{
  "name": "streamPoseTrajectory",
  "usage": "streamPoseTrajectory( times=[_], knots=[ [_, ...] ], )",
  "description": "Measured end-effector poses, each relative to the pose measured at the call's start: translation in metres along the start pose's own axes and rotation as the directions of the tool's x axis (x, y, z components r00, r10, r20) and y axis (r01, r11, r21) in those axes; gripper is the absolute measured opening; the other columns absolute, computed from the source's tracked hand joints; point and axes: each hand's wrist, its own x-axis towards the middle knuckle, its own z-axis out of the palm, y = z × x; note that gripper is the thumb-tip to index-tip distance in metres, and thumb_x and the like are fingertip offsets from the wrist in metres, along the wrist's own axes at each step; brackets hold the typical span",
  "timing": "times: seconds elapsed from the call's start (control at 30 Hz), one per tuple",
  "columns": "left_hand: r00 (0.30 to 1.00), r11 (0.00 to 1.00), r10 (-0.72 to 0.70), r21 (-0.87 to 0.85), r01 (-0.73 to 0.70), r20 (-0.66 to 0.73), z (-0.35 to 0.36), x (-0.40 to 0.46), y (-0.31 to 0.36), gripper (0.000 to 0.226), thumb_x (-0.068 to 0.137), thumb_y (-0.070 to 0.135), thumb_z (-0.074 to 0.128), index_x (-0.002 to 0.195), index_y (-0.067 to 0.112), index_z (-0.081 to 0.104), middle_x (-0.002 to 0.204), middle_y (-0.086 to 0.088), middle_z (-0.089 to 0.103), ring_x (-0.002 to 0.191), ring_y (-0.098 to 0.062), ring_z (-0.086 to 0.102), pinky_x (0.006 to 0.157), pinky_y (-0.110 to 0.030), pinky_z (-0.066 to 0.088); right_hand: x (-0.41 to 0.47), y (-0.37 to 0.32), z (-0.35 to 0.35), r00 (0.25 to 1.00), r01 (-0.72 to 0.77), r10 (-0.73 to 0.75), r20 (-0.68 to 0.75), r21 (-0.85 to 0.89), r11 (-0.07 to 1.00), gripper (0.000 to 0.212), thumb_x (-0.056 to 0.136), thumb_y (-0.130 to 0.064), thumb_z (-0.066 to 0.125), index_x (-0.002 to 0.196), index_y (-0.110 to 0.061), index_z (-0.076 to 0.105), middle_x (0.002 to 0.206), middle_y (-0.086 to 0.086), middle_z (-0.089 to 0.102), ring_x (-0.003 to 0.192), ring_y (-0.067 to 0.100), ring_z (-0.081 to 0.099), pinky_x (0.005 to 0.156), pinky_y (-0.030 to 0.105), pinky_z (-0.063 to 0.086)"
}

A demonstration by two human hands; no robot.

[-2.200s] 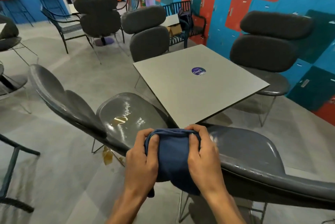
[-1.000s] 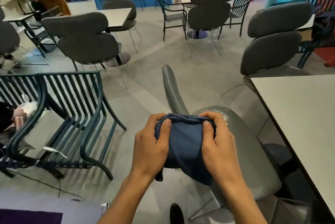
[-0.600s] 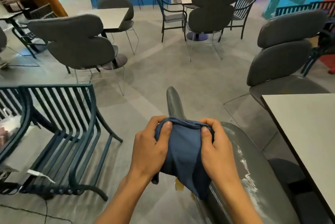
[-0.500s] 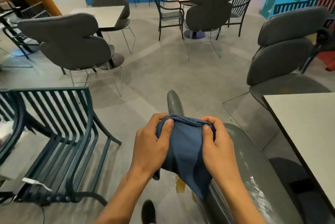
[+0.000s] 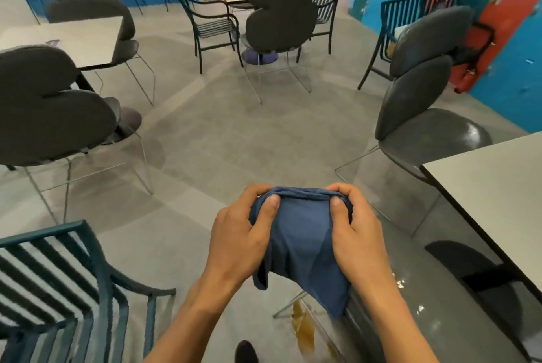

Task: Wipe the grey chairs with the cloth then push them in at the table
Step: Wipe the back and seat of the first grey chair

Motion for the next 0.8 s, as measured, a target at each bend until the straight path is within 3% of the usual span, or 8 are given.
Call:
streamPoseTrajectory(
  times=[0.4,0.53,0.8],
  knots=[
    [0.99,1.0,0.019,0.005,-0.02,0.141,-0.036,0.145,-0.05,0.017,0.106,0.04,0.049,0.113,0.037,0.065,0.092,0.018,0.072,0.086,-0.008,0.069,0.073,-0.044,0.057,0.112,-0.017,0.083,0.997,-0.036,0.037,-0.067,0.016,0.999,0.022,0.106,-0.021,0.046,0.105,-0.035,0.062,0.099,-0.025,0.065,0.094,-0.002,0.062,0.073,0.01,0.045],
    [0.982,0.998,0.031,0.051,-0.041,0.185,-0.032,0.199,-0.069,0.017,0.106,0.039,0.049,0.112,0.039,0.064,0.092,0.022,0.07,0.087,-0.004,0.067,0.074,-0.036,0.055,0.153,-0.011,0.103,0.994,-0.065,0.065,-0.092,0.009,0.998,0.022,0.105,-0.019,0.048,0.105,-0.036,0.063,0.097,-0.025,0.066,0.094,-0.002,0.063,0.073,0.01,0.045],
    [0.922,0.998,0.034,0.029,-0.049,0.387,0.005,0.335,-0.08,0.015,0.107,0.041,0.046,0.107,0.044,0.061,0.08,0.014,0.069,0.067,-0.012,0.065,0.059,-0.044,0.056,0.26,0.006,0.12,0.959,-0.178,0.184,-0.214,0.046,0.983,0.022,0.105,-0.022,0.048,0.106,-0.038,0.063,0.099,-0.024,0.067,0.096,-0.001,0.063,0.077,0.014,0.047]
  ],
)
